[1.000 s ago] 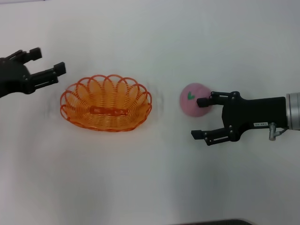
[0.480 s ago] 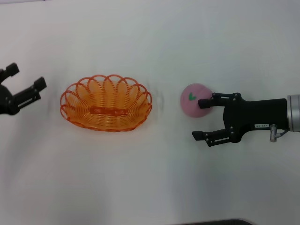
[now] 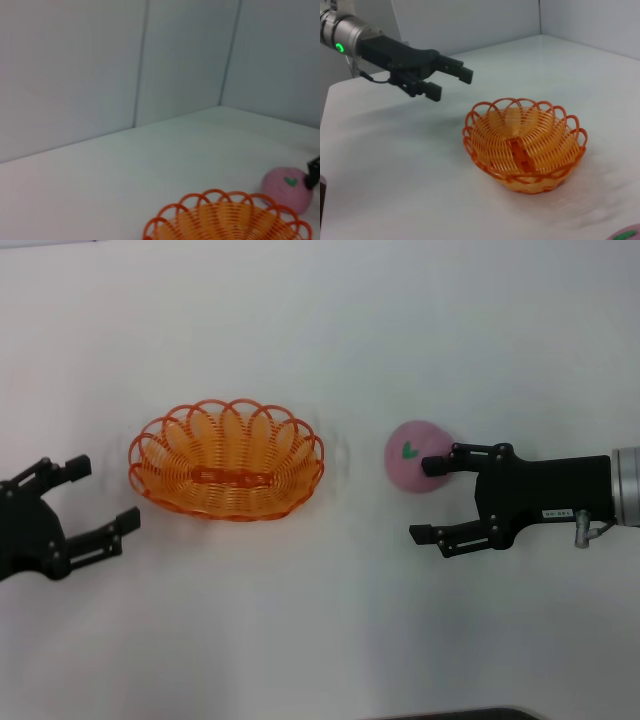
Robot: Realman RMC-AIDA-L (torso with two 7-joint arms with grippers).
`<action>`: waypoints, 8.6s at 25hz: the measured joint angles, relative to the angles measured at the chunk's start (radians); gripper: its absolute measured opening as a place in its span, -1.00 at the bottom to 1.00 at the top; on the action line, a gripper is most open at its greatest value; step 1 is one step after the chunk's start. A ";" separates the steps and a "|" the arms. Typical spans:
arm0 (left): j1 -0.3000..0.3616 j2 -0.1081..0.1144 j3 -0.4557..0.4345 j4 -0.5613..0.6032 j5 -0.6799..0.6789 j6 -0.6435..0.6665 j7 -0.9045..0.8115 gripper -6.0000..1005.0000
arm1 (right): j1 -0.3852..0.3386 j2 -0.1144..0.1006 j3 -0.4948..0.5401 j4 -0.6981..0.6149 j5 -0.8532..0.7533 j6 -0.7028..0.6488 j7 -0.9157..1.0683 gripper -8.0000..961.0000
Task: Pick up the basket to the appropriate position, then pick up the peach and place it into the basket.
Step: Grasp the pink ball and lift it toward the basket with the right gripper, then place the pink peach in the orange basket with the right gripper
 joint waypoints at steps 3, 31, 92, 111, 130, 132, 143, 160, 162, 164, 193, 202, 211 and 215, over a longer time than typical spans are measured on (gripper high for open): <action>0.018 -0.003 -0.003 -0.005 0.004 0.019 0.046 0.80 | 0.000 0.000 -0.001 0.000 0.000 0.001 0.000 0.98; 0.025 -0.002 -0.029 -0.019 0.031 -0.004 0.056 0.79 | -0.108 -0.010 0.171 -0.186 0.006 -0.269 0.104 0.98; 0.020 0.000 -0.028 -0.009 0.038 -0.004 0.048 0.79 | 0.329 0.016 -0.542 -0.393 -0.471 0.086 0.833 0.97; 0.018 0.002 -0.029 -0.009 0.038 -0.003 0.048 0.79 | 0.346 0.013 -0.550 -0.336 -0.450 0.114 0.834 0.80; 0.019 0.002 -0.028 -0.009 0.039 0.004 0.046 0.79 | 0.299 0.007 -0.463 -0.493 -0.350 -0.020 0.827 -0.24; 0.019 0.002 -0.028 -0.009 0.040 0.007 0.045 0.79 | 0.297 0.006 -0.433 -0.517 -0.342 -0.055 0.827 -0.28; 0.019 0.002 -0.027 0.001 0.040 0.011 0.033 0.79 | 0.292 0.011 -0.423 -0.569 -0.258 -0.077 0.826 -0.33; 0.018 0.002 -0.026 0.003 0.040 0.011 0.031 0.79 | 0.339 0.015 -0.681 -0.444 -0.127 0.184 0.830 -0.33; 0.019 0.002 -0.026 0.003 0.040 0.011 0.031 0.79 | 0.344 0.015 -0.708 -0.422 -0.113 0.224 0.827 -0.33; 0.021 0.002 -0.026 0.003 0.040 0.011 0.031 0.79 | 0.348 0.015 -0.728 -0.410 -0.106 0.258 0.826 -0.33; 0.021 0.000 -0.026 0.001 0.040 0.020 0.031 0.79 | 0.360 0.014 -0.822 -0.326 -0.017 0.391 0.785 0.77; 0.019 0.001 -0.031 -0.001 0.040 0.029 0.031 0.79 | 0.312 0.007 -0.788 -0.349 0.040 0.377 0.748 0.87; 0.017 0.002 -0.034 0.000 0.040 0.032 0.031 0.79 | 0.145 0.005 -0.667 -0.445 0.123 0.296 0.642 0.86; 0.018 0.002 -0.034 -0.002 0.040 0.033 0.031 0.79 | 0.065 0.005 -0.586 -0.480 0.153 0.247 0.596 0.86</action>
